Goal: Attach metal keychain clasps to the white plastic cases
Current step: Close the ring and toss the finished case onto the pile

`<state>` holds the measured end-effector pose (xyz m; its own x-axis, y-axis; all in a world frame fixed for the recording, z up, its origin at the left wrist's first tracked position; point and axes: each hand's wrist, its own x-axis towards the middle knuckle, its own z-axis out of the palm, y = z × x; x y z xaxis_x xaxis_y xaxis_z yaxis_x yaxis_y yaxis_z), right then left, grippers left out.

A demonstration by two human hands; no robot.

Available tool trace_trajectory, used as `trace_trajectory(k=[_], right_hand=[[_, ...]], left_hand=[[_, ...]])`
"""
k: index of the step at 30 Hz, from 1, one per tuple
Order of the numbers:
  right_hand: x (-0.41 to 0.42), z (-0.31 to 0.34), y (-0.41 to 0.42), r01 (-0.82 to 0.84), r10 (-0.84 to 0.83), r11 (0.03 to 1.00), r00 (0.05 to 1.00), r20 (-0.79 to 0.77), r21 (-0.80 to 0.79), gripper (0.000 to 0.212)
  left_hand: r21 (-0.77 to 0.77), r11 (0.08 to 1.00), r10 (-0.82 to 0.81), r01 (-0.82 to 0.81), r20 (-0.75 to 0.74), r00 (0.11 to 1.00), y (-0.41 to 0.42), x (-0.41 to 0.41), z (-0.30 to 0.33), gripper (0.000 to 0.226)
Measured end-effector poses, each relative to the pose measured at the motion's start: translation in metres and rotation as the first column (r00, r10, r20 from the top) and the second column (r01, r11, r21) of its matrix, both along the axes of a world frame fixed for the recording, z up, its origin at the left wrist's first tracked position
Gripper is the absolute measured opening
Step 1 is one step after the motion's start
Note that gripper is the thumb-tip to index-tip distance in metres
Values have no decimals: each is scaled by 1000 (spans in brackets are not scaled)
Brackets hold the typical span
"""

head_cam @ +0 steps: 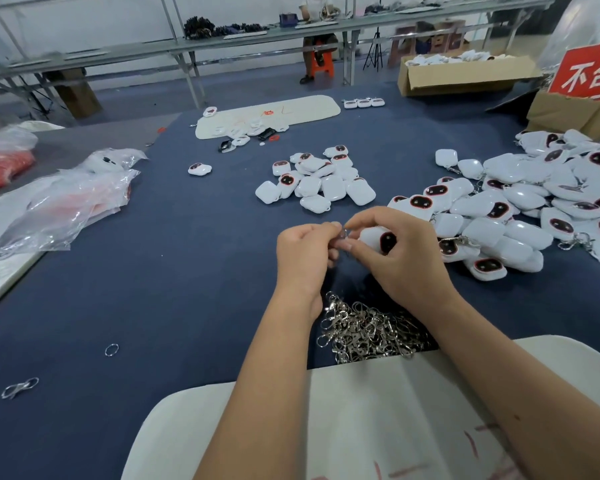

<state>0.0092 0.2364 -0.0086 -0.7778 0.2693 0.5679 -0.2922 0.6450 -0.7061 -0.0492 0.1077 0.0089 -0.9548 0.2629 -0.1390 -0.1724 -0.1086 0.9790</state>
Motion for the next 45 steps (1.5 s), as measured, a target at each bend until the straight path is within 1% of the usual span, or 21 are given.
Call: trace_trajectory(k=[2, 5, 8, 11, 14, 16, 18, 20, 21, 23, 25, 26, 28, 32, 35, 40, 43, 45], right_hand=[[0, 0, -1, -12, 12, 1000, 1000, -8, -9, 17], [-1, -3, 0, -18, 18, 1000, 999, -31, 21, 14], [-2, -4, 1, -2, 9, 996, 997, -80, 85, 13], [-2, -5, 0, 18, 7, 984, 989, -145, 177, 17], [-4, -5, -1, 28, 9, 979, 984, -178, 202, 16], [-5, -6, 1, 14, 19, 983, 983, -183, 181, 13], [-5, -7, 3, -4, 22, 994, 987, -160, 111, 11], [-6, -7, 7, -21, 16, 998, 996, -85, -61, 10], [-7, -8, 10, -32, 25, 986, 999, -46, -164, 11], [-9, -9, 14, -54, 57, 949, 998, 1, -310, 14], [-9, -10, 17, -72, 89, 918, 996, 26, -391, 15], [-9, -10, 18, -77, 101, 907, 994, 37, -414, 14], [-9, -11, 19, -83, 119, 895, 991, 55, -439, 12], [-8, -9, 19, -109, 162, 864, 984, 68, -491, 11], [-8, -7, 19, -130, 205, 823, 976, 77, -553, 11], [-6, -5, 19, -130, 216, 812, 973, 85, -569, 12], [-6, -4, 18, -127, 199, 846, 976, 85, -518, 11], [-5, -5, 17, -88, 142, 907, 985, 102, -412, 11]], left_hand=[[21, 999, -29, 28, 49, 998, -1, -1, 2, 13], [44, 997, -69, 64, 114, 991, -3, -5, 2, 20], [110, 984, -158, 138, 204, 966, -8, -9, 0, 23], [165, 971, -216, 174, 288, 933, -11, -13, 0, 18], [184, 966, -233, 179, 329, 915, -12, -14, 0, 21], [177, 969, -223, 173, 317, 922, -12, -15, -1, 25], [158, 973, -206, 167, 281, 937, -11, -13, -1, 25], [126, 978, -188, 163, 219, 958, -9, -11, -1, 23], [95, 983, -171, 158, 160, 972, -8, -10, -1, 20], [-8, 990, -139, 139, -23, 990, -7, -9, -4, 15], [-95, 987, -149, 132, -207, 967, -6, -8, -6, 12], [-121, 984, -161, 132, -274, 948, -6, -7, -6, 13], [-147, 981, -170, 125, -358, 918, -5, -6, -7, 12], [-158, 981, -174, 115, -436, 883, -4, -6, -8, 10], [-167, 980, -172, 105, -464, 869, -2, -5, -8, 9], [-217, 973, -175, 75, -489, 855, 3, -2, -8, 13], [-265, 964, -174, 36, -516, 839, 5, 0, -9, 18], [-320, 947, -175, -13, -551, 816, 5, -1, -12, 21]])
